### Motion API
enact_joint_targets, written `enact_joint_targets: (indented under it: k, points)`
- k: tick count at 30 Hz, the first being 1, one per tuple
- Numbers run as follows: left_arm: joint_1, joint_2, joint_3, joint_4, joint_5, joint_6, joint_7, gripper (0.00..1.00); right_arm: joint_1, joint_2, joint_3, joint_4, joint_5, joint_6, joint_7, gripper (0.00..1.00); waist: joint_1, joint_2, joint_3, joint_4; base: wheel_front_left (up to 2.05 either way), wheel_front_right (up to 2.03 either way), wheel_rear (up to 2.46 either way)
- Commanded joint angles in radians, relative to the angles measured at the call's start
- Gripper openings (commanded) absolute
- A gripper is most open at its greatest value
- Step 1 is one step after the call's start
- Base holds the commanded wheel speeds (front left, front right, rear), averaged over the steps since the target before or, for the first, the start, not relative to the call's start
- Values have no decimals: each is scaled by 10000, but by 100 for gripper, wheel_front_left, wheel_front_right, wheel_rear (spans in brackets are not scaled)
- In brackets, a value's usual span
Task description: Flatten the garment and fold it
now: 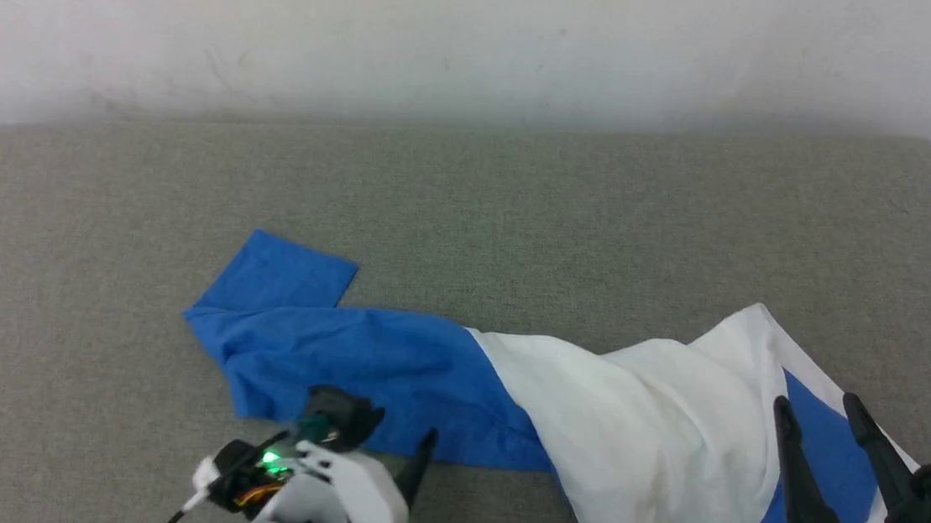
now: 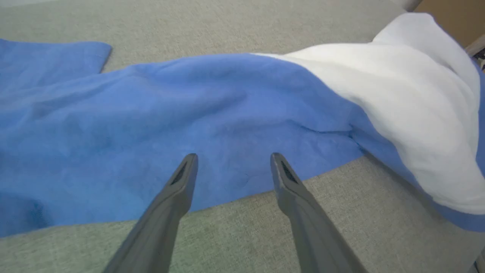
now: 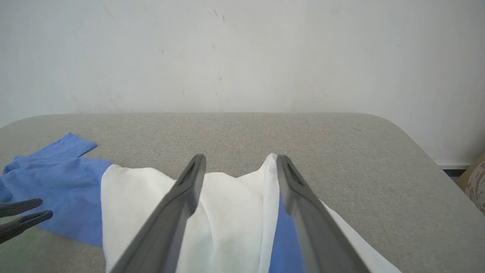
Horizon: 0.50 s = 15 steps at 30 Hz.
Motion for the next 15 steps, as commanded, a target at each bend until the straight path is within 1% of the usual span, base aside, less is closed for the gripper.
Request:
enact_joint_targets:
  k: [1, 4, 8, 9, 10, 11, 15]
  points:
    - [-275, 63, -197, 151, 94, -92, 213, 100, -146, 1, 48, -14, -78, -9, -37, 100, 0, -1, 86, -86, 0, 0, 0]
    - [-719, 213, -895, 704, 199, -277, 1022, 100, -214, 13, 178, -18, -73, -9, 17, 100, 0, -1, 155, -251, 0, 0, 0]
    - [-1062, 585, -1573, 1444, 239, -373, 2074, 100, -299, 54, 289, -91, 43, -9, -88, 100, 0, -1, 238, -488, 0, 0, 0]
    - [-1135, 694, -1709, 1559, 263, -384, 2217, 73, -306, 58, 319, -84, 70, -9, -90, 100, 0, -1, 254, -534, 0, 0, 0]
    - [-1206, 757, -1773, 1606, 237, -391, 2205, 44, -318, 62, 311, -95, 69, -9, -130, 100, 0, -1, 278, -561, 0, 0, 0]
    - [-1261, 813, -1814, 1662, 201, -397, 2176, 1, -309, 78, 282, -79, 92, -9, -135, 100, 0, -1, 292, -579, 0, 0, 0]
    - [-1434, 1059, -1889, 1737, 74, -409, 1981, 0, -260, 143, 179, -69, 168, -9, -185, 100, 0, -1, 320, -584, 0, 0, 0]
